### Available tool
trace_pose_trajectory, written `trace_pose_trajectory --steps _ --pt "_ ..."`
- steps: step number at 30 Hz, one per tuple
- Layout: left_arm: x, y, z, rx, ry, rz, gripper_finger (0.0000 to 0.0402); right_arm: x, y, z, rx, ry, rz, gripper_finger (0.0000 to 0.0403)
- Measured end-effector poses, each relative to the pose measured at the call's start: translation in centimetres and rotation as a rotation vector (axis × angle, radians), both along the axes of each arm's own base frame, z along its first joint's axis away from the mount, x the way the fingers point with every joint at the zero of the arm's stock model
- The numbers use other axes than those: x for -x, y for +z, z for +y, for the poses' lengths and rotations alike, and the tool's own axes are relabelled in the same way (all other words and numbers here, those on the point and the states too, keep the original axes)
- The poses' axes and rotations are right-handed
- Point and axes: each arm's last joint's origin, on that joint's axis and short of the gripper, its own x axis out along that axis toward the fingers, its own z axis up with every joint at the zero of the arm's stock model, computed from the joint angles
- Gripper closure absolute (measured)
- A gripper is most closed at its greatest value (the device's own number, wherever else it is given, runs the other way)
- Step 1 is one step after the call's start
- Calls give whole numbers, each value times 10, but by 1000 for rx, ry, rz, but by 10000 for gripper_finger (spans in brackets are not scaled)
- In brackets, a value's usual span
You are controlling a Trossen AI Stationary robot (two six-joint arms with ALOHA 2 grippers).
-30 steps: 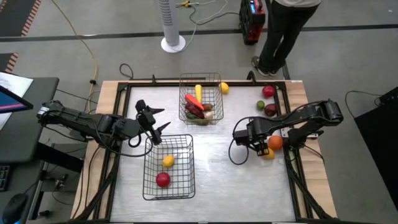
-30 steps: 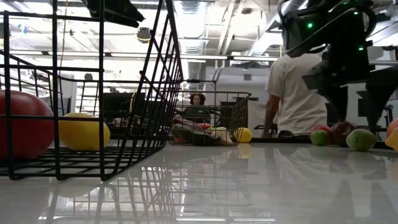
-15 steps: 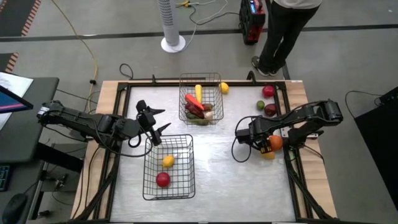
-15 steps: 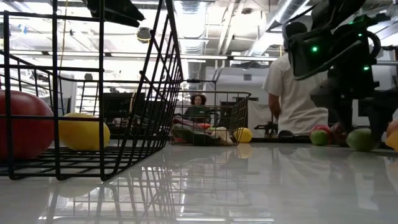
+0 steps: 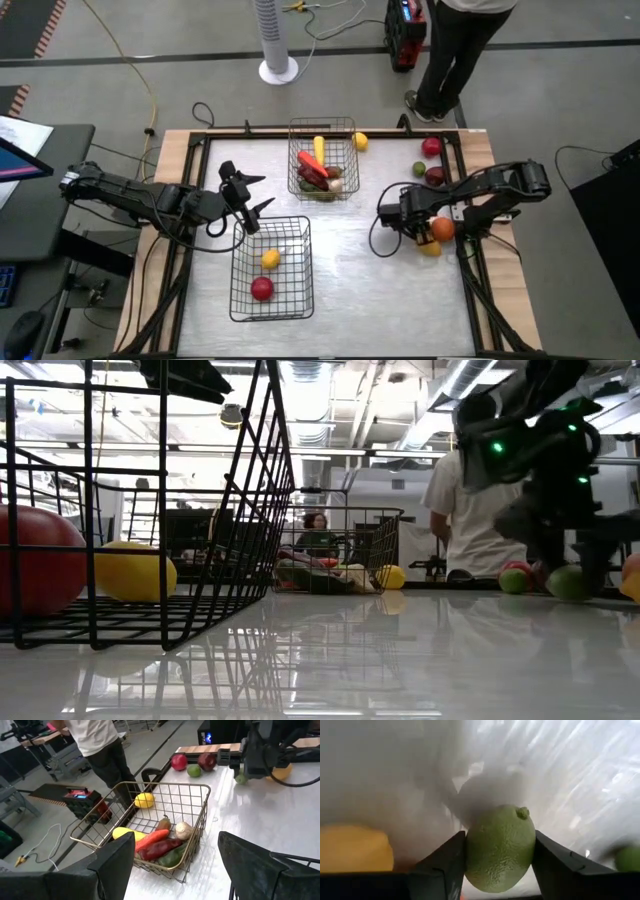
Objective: Sort produce into baskets
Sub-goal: Put the bottom lime into the black wire basket
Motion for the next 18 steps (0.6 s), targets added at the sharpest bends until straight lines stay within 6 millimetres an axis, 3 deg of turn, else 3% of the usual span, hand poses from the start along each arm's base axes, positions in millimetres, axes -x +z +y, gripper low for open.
trace_pose_trajectory --steps 6,9,14,16,18 --pt "0 0 0 0 -1 0 127 -46 46 12 -56 -53 -291 190" --pt "0 0 0 1 0 -3 127 -80 82 26 -184 -77 -580 182" --pt "0 1 0 3 -1 -11 127 -124 140 53 -359 40 -1131 180" --pt "0 1 0 3 -1 -11 127 -133 156 61 -399 76 -1315 179" --pt "-1 1 0 3 -1 -16 127 -144 158 67 -455 77 -1419 179"
